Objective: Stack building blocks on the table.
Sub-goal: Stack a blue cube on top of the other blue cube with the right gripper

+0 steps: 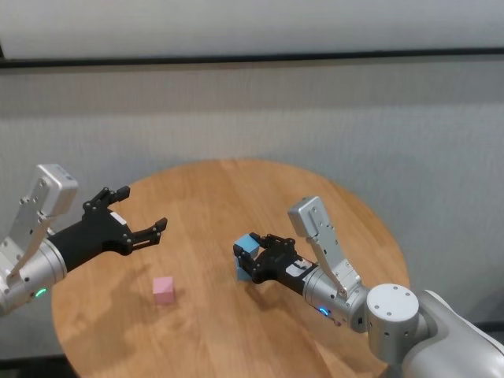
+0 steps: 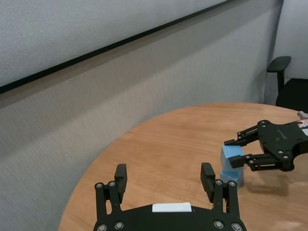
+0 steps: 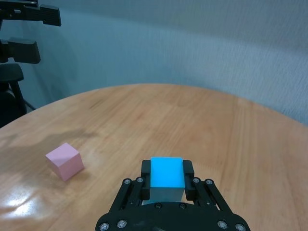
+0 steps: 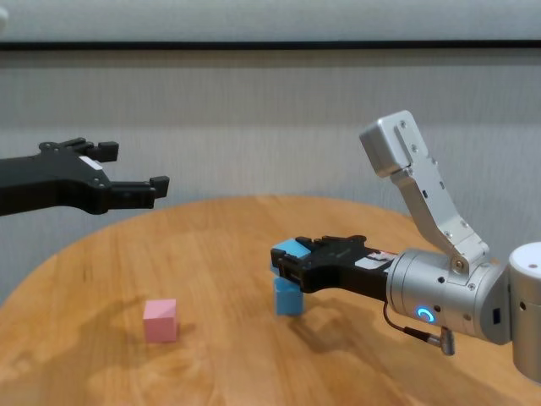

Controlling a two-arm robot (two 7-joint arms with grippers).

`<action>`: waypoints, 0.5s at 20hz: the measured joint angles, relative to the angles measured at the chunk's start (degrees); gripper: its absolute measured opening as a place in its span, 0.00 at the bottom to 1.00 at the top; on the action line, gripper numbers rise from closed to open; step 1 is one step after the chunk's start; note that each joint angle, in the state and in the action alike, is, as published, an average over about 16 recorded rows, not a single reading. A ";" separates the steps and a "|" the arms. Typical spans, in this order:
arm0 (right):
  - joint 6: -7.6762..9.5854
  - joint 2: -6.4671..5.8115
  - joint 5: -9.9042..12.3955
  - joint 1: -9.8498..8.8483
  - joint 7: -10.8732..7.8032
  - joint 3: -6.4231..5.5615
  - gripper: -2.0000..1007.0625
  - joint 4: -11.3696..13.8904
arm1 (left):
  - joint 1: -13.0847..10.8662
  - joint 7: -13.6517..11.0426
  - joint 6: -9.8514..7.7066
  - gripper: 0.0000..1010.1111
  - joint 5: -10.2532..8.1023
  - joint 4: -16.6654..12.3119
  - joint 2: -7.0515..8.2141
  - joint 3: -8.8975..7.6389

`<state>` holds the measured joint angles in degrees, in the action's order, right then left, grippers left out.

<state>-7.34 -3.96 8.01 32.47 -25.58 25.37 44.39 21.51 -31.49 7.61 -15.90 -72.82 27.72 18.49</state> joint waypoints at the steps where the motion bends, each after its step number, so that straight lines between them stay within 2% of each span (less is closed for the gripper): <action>1: 0.01 0.01 -0.10 0.05 0.03 0.02 0.37 -0.07 | 0.00 0.00 0.00 0.99 0.00 0.00 0.00 0.00; 10: 0.34 0.11 -0.69 0.20 -0.02 0.13 0.37 -0.39 | 0.00 0.00 0.00 0.99 0.00 0.00 0.00 0.00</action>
<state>-6.99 -3.85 7.32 32.68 -25.61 25.50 44.00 21.51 -31.49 7.61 -15.90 -72.82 27.72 18.49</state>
